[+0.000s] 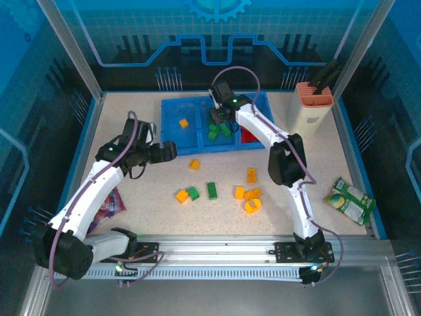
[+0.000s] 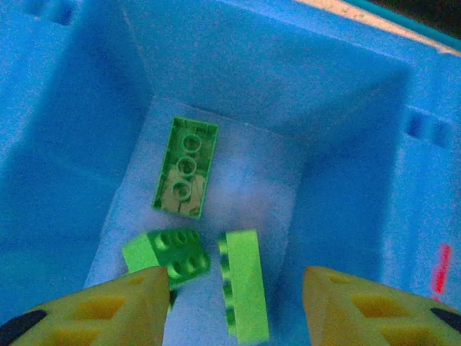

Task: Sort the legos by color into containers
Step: Place the lego in the container, then pick up the lego from the bottom-center of the table.

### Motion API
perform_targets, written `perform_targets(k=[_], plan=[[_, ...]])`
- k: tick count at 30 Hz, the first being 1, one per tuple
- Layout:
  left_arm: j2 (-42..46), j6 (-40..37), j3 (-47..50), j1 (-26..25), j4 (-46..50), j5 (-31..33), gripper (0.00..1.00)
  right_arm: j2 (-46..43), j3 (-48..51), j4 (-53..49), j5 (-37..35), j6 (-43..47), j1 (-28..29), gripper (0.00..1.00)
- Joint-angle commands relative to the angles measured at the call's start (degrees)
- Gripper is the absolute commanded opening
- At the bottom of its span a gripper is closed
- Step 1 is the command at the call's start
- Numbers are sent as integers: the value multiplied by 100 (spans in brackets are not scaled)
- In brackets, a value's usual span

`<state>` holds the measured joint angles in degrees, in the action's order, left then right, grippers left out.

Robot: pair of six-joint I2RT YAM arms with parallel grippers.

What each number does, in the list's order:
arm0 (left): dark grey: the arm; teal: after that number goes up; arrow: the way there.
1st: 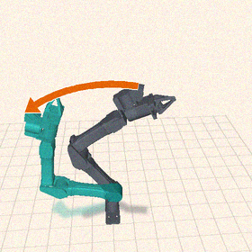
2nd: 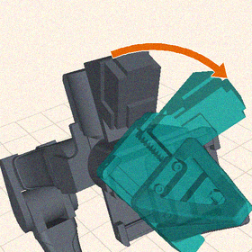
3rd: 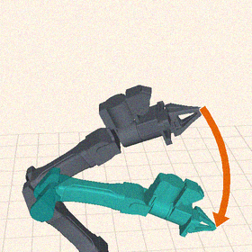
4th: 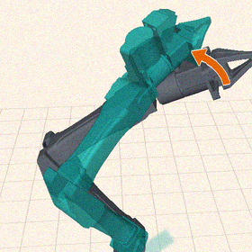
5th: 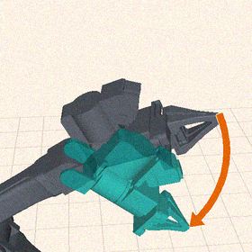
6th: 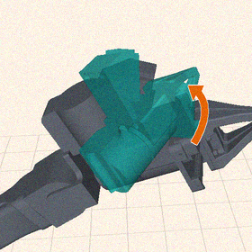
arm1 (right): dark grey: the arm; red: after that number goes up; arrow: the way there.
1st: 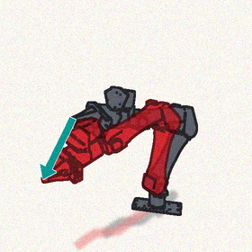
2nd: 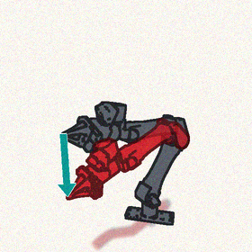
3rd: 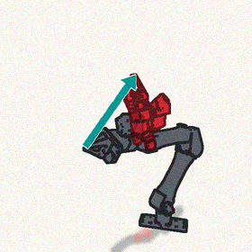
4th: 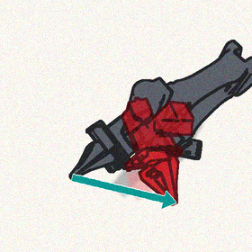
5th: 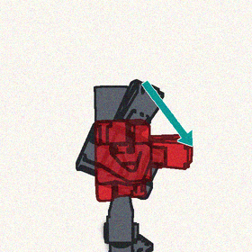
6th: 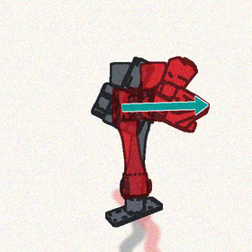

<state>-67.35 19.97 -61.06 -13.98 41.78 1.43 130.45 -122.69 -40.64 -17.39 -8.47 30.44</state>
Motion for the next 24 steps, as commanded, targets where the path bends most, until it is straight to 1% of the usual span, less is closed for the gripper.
perform_targets(k=[1,4,7,11,13,18,24], plan=[[3,321,205,44,70,10,99,-1073,657,31,173,-131,219,53],[-12,356,269,11,38,52,99,-1822,1703,17,351,-551,489,54],[-19,348,296,0,-1,91,99,-2386,2753,-43,624,-1156,839,59],[-7,333,344,-17,-77,61,99,-2775,4065,149,1074,-2035,1333,66],[-20,324,365,-26,-103,32,99,-2791,4484,273,1211,-2356,1588,70],[39,300,436,-35,-152,-2,99,-2578,4863,354,1207,-2677,1999,73],[191,368,565,-35,-229,-16,99,-2104,4742,342,1172,-2578,2098,73]])
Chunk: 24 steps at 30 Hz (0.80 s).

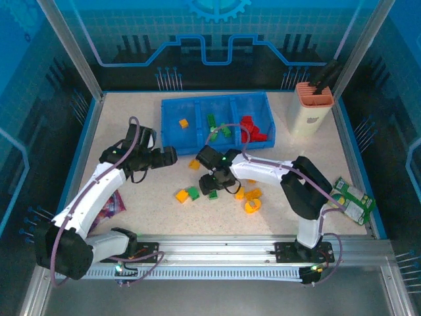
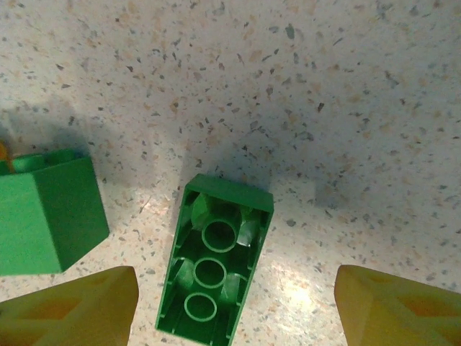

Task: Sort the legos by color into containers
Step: Pick up the lego from the bottom-center of the table.

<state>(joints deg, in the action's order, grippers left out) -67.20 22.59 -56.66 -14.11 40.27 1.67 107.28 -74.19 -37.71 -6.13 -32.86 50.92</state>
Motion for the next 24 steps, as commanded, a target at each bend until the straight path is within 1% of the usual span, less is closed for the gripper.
perform_targets(k=[1,4,6,7,9,11,13,14,16,18,22,24], plan=[[198,129,153,-22,-76,-41,99,300,-152,16,56,-112,47,72],[261,163,217,-22,-52,-20,99,501,-234,-118,9,-50,59,69],[312,183,264,-22,-63,-9,99,580,-257,-188,-9,12,58,68],[316,193,278,-23,-70,-13,99,619,-281,-254,-47,37,68,65],[313,194,288,-22,-81,-16,99,686,-344,-379,-154,101,81,53],[278,184,283,-22,-95,-27,99,730,-426,-556,-306,225,90,38],[260,158,270,-22,-93,-18,99,712,-486,-748,-563,412,82,28],[259,144,268,-22,-98,-9,99,675,-506,-854,-726,527,47,25],[250,129,279,-22,-103,-2,99,559,-526,-947,-870,781,-103,21],[225,106,266,-22,-99,-9,99,421,-647,-982,-883,1147,-332,19],[214,108,238,-22,-81,-10,99,442,-1548,-1278,-1653,2015,-767,18],[207,107,226,-22,-72,7,99,529,-1976,-1106,-1719,2304,-987,18]])
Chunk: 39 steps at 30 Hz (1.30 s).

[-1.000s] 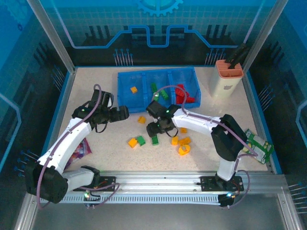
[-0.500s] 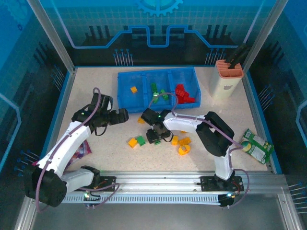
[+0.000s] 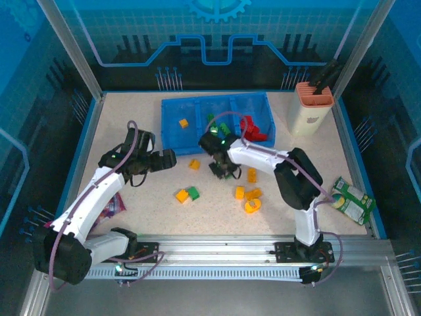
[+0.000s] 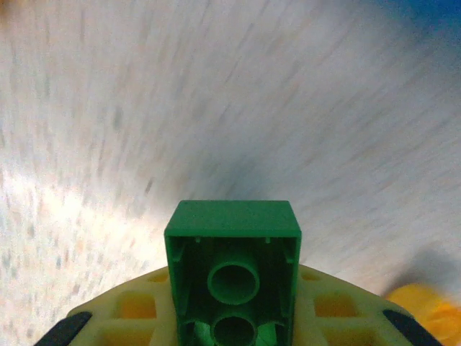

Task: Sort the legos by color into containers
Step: Pick up the lego from the bottom-center of the table, then place the lego in the container.

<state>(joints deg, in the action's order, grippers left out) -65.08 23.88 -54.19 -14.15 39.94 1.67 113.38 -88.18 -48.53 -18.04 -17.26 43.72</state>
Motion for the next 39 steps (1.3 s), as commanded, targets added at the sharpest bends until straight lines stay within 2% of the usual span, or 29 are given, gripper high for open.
perform_targets(k=[1,5,9,16,18,28,35,39], plan=[[-19,-14,-30,-20,-23,10,99,-8,-798,124,-481,864,-404,18],[-31,50,-63,-17,59,41,99,513,-1776,424,-302,1066,-815,19],[-71,191,-48,-30,83,9,99,1165,-2777,526,203,1049,-1144,20],[-122,395,45,-165,162,103,99,2830,-5293,-215,747,1092,-1418,21],[-126,434,49,-198,180,135,99,3176,-5734,-385,805,1101,-1454,21],[-373,432,-135,-228,160,139,99,3299,-5467,-200,1081,985,-1534,25],[-550,410,-253,-231,77,41,99,3319,-5439,-219,1101,1038,-1557,35],[-550,381,-343,-237,109,74,99,2962,-5230,-88,1057,1049,-1551,42]])
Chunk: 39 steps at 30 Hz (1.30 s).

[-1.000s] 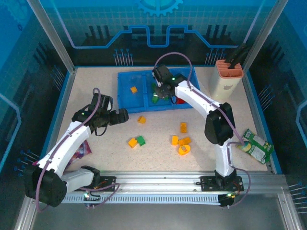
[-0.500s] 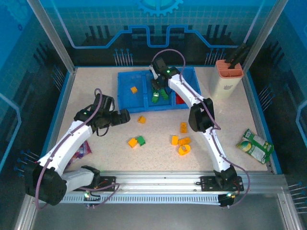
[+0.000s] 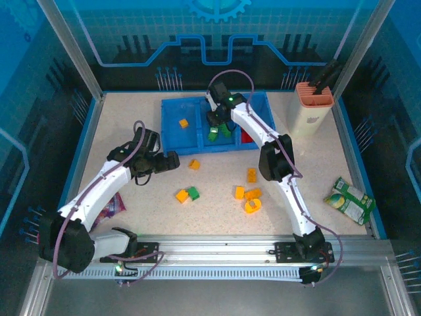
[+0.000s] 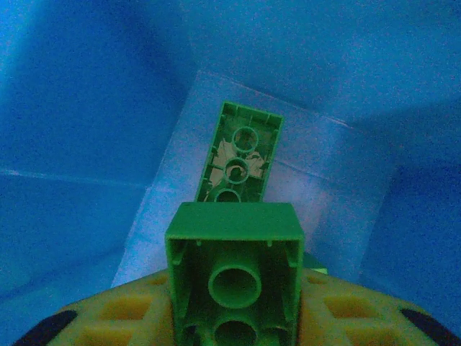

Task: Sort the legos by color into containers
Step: Place the lego in the container, then pick up the lego from the bottom-center of the table.

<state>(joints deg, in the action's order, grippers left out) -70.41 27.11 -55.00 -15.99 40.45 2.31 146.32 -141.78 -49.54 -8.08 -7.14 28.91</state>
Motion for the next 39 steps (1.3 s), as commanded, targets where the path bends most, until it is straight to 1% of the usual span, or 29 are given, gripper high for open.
perform_targets(k=[1,5,7,11,15,20,23,26,30,36,39], plan=[[-21,42,-287,-49,60,23,99,-470,213,51,105,45,-70,45],[-59,0,-301,-50,-8,29,99,-1130,671,132,391,54,-47,59],[-102,-20,-309,-47,-61,11,99,-1625,1153,270,449,76,5,63],[-122,-75,-335,-45,-123,-16,99,-2546,2243,542,514,149,236,63],[-139,-182,-353,-45,-176,25,99,-3446,3666,770,586,201,701,64],[-157,-230,-340,-36,-289,-3,99,-3984,4927,712,534,68,1467,65],[-148,-255,-352,-12,-316,-61,99,-4034,5388,713,669,-212,1909,65],[-166,-296,-387,7,-331,-142,99,-3983,5678,854,666,-416,2291,69],[-193,-364,-406,39,-362,-169,99,-3745,5725,870,751,-590,2686,73],[-170,-353,-373,78,-403,-255,99,-3319,5528,849,790,-736,2917,75],[-131,-348,-338,87,-419,-246,99,-3111,5462,824,629,-649,2921,75]])
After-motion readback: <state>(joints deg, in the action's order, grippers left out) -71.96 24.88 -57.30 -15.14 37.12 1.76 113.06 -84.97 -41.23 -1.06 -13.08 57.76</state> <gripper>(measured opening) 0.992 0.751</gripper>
